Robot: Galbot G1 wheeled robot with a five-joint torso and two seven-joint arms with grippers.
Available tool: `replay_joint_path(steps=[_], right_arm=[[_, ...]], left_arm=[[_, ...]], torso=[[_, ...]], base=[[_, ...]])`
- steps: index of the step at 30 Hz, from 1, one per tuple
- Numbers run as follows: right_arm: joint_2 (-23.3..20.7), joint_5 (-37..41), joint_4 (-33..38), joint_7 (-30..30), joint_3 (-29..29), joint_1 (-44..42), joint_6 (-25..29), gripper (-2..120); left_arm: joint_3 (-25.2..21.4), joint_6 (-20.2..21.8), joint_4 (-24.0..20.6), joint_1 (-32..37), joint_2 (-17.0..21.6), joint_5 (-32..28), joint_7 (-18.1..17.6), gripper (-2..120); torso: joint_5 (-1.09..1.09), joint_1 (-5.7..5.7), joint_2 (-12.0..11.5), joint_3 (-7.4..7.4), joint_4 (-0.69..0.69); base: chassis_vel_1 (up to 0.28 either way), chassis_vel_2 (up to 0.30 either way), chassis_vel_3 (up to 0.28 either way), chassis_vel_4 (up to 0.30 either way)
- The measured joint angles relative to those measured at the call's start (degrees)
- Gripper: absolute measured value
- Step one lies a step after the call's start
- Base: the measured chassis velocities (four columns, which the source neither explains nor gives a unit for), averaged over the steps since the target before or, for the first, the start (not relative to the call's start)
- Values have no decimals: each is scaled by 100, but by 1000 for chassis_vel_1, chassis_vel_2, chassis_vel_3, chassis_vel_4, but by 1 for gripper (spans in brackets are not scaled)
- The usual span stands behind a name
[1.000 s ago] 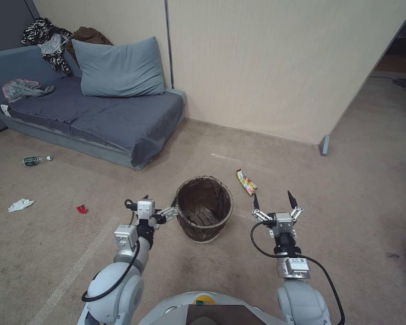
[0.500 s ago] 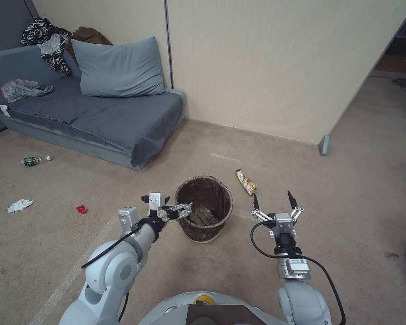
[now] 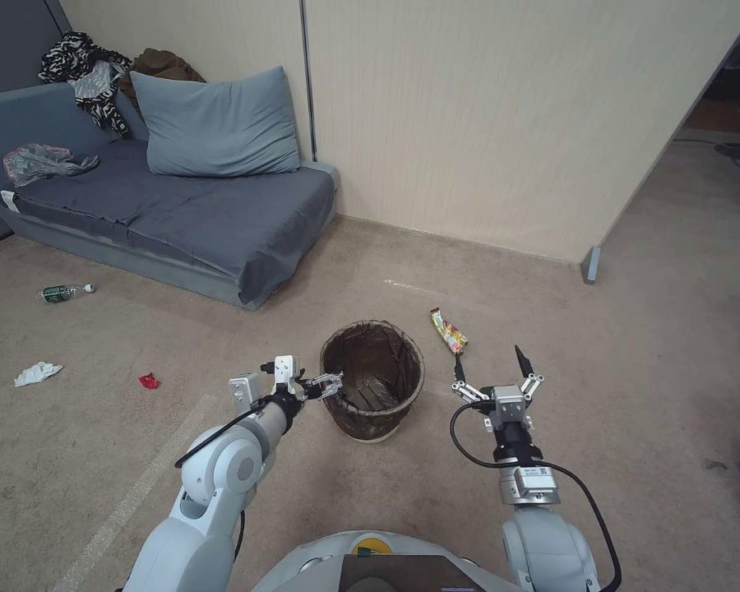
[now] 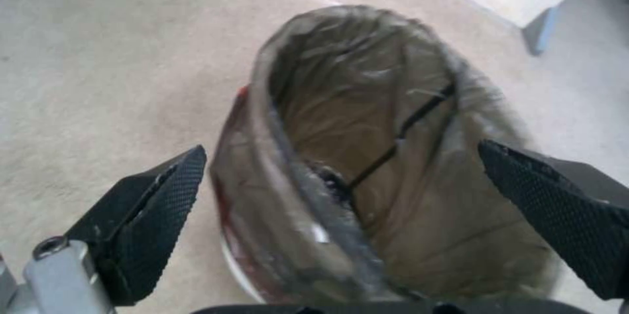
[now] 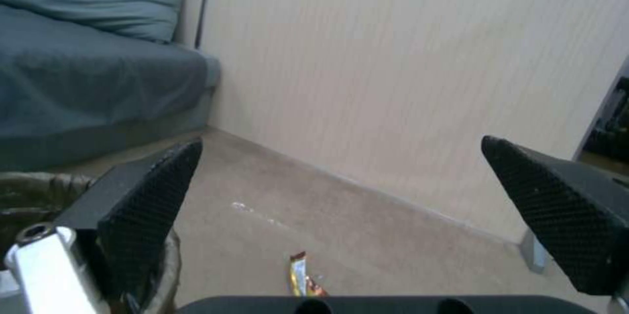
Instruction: Pick up the trash bin, then pick up the garbage from the floor and place it into the trash bin.
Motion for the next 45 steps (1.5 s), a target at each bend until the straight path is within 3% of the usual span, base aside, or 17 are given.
replay_joint_path(steps=[7, 20, 28, 45], right_arm=[[0, -27, -64, -38, -37, 10, 4, 100], [-1, -53, -127, -68, -67, 6, 48, 100], [-1, -54, -130, -71, -69, 5, 53, 100], [0, -97, -219, -122, -79, -3, 144, 100]], left_arm=[[-2, -15, 269, -156, -99, 246, -275, 100], [4, -18, 473, -318, -191, 282, -358, 100], [19, -16, 620, -428, -235, 263, -362, 100], [183, 14, 1382, -923, -185, 140, -102, 97]], torso=[[1, 0, 0, 0, 0], [1, 0, 0, 0, 0], [1, 0, 0, 0, 0], [1, 0, 0, 0, 0]], base=[[0, 0, 0, 0], [0, 0, 0, 0], [0, 0, 0, 0], [0, 0, 0, 0]])
